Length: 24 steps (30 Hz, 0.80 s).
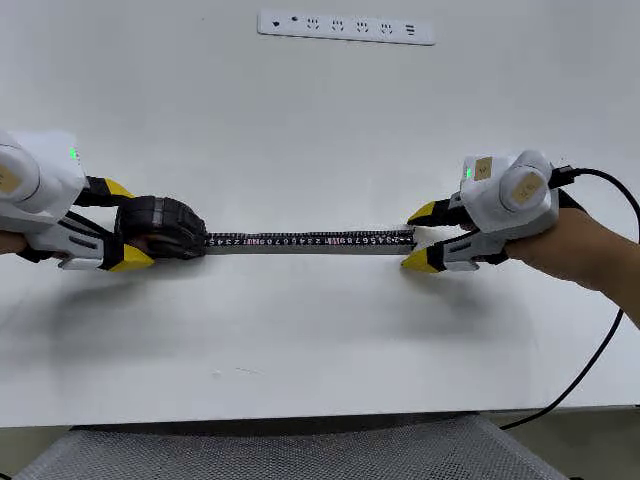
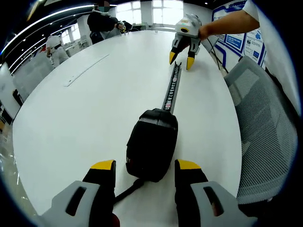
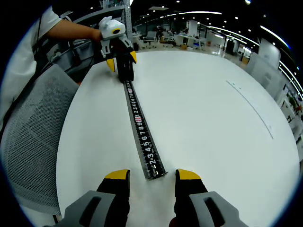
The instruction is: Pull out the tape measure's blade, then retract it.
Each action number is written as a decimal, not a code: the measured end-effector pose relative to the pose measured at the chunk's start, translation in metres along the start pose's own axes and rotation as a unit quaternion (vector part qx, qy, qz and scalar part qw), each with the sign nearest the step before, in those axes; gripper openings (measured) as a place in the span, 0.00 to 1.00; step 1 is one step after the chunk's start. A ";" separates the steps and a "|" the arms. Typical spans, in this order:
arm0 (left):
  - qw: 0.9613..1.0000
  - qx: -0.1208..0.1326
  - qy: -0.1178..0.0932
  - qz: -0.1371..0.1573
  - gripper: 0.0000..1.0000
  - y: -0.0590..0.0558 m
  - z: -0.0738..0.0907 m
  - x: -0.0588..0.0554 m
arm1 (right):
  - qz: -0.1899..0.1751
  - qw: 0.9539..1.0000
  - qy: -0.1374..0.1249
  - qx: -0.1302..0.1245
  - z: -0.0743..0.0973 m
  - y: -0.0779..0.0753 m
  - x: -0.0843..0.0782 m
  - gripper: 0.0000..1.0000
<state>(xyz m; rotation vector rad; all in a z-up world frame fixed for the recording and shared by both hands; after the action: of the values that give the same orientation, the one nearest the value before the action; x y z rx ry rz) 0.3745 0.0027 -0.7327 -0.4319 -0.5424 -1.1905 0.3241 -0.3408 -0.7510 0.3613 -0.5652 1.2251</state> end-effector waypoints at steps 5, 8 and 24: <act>0.999 0.017 -0.017 0.026 0.53 -0.002 0.006 -0.002 | -0.013 0.999 -0.012 -0.027 0.002 0.003 0.000 0.42; 0.998 0.023 -0.028 0.043 0.57 -0.004 0.009 -0.003 | -0.035 0.999 -0.024 -0.032 0.002 0.006 0.000 0.45; 0.987 0.074 -0.080 0.121 0.63 -0.015 0.025 -0.014 | -0.090 0.992 -0.060 -0.071 0.013 0.026 0.012 0.57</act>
<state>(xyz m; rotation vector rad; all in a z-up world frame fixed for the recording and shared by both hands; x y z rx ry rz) 0.3527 0.0227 -0.7211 -0.4548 -0.6913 -0.8807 0.2994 -0.3309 -0.7343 0.3588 -0.7041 0.9889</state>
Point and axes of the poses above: the centre of the closed fingertips' face, and the gripper's own axes: z roughly backward along the fingers, y roughly to its left, x roughly out of its top, the point moved 4 cm from there along z, roughly backward along the fingers, and after that the axes turned 7 degrees about z, right-handed, at the moved point
